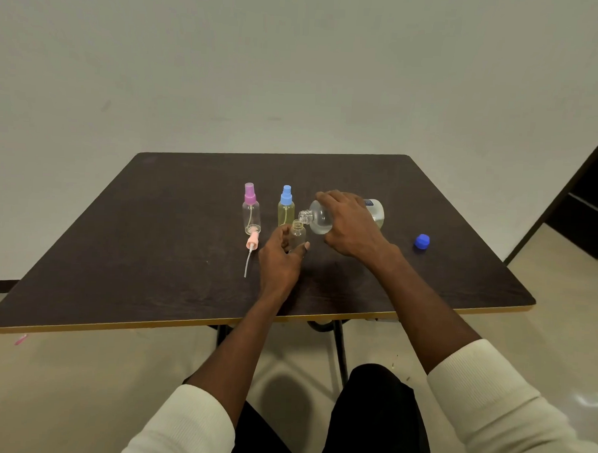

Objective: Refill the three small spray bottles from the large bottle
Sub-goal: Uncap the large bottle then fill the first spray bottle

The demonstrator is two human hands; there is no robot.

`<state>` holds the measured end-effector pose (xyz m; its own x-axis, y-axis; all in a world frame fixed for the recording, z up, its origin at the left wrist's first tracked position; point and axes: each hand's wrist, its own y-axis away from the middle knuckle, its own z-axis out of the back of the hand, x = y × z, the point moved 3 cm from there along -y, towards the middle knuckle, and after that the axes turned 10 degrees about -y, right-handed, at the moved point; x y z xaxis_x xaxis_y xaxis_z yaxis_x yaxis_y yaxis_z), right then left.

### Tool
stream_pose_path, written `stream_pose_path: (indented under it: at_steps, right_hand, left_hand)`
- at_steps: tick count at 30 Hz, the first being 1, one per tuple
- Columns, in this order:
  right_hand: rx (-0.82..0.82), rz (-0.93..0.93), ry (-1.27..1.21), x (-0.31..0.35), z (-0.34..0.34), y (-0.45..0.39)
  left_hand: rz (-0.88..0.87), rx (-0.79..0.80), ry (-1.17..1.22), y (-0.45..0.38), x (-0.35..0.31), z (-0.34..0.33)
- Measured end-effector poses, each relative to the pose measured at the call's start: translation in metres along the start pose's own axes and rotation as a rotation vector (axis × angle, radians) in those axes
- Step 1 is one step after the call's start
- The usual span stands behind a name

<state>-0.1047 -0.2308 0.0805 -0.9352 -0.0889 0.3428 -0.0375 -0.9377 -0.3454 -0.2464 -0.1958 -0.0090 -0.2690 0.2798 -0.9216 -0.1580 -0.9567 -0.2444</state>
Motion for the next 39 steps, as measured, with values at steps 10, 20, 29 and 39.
stream_pose_path:
  at_steps: [10,20,29,39]
  right_hand:
    - [-0.002,0.011,0.001,0.0002,-0.001,-0.0002]
    - [-0.001,0.011,0.011,0.0014,-0.0003,-0.0008]
    - [0.001,0.011,0.025,0.002,0.001,-0.0012]
    - [-0.003,0.019,0.02,0.0021,0.0001,-0.0017]
  left_hand:
    - [-0.002,-0.009,-0.01,0.0001,-0.0006,0.001]
    - [-0.007,-0.007,-0.007,0.0009,-0.0026,0.0017]
    - [-0.004,-0.003,0.011,-0.0009,0.0002,0.0006]
    - [-0.008,-0.015,0.014,0.0004,-0.0017,0.0015]
